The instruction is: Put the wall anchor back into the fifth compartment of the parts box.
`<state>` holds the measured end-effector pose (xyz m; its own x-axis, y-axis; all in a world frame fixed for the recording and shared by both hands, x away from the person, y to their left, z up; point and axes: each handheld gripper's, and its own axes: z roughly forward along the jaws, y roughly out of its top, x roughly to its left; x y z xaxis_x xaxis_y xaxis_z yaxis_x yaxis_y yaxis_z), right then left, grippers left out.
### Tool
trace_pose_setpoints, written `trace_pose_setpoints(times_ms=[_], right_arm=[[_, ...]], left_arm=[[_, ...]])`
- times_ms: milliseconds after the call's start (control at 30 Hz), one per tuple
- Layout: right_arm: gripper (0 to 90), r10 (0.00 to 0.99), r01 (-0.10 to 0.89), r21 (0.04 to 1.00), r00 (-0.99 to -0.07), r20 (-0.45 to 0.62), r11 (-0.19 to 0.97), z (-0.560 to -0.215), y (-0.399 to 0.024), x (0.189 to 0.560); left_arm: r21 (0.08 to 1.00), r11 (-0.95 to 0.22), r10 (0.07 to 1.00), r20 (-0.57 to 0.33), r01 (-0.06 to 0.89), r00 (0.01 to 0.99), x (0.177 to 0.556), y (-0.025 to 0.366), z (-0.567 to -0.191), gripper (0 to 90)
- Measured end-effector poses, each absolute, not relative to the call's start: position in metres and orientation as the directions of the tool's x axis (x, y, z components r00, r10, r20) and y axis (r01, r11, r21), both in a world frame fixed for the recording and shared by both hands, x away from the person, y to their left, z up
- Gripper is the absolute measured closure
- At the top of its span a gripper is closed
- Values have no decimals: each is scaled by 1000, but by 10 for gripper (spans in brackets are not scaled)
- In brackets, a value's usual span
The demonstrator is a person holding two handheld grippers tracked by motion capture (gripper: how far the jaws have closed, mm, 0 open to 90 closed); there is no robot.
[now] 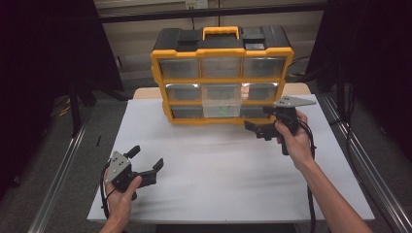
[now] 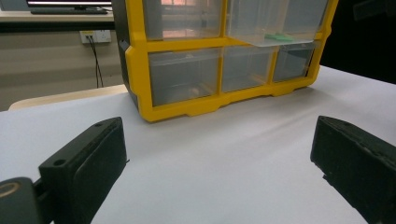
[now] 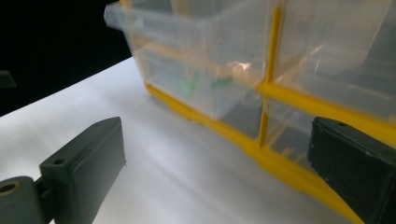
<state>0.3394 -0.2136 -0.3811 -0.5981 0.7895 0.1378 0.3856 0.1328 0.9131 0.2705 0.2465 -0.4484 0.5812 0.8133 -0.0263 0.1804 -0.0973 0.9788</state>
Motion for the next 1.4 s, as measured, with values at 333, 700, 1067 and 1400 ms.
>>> trace_pose_setpoints(times_ms=[333, 700, 1067, 1400], right_arm=[[35, 837, 350, 933, -531, 131, 76, -422, -238, 287], [34, 887, 335, 942, -441, 139, 19, -440, -271, 251], [31, 925, 335, 942, -358, 129, -2, -449, -292, 214], [25, 933, 305, 952, -339, 117, -9, -457, -293, 209]], left_arm=[[979, -92, 817, -30, 181, 576, 271, 246, -449, 40], [976, -86, 825, -43, 200, 564, 269, 247, -450, 41], [977, -88, 821, -41, 197, 569, 265, 245, -449, 40], [975, -76, 813, -60, 208, 579, 269, 247, -450, 38]])
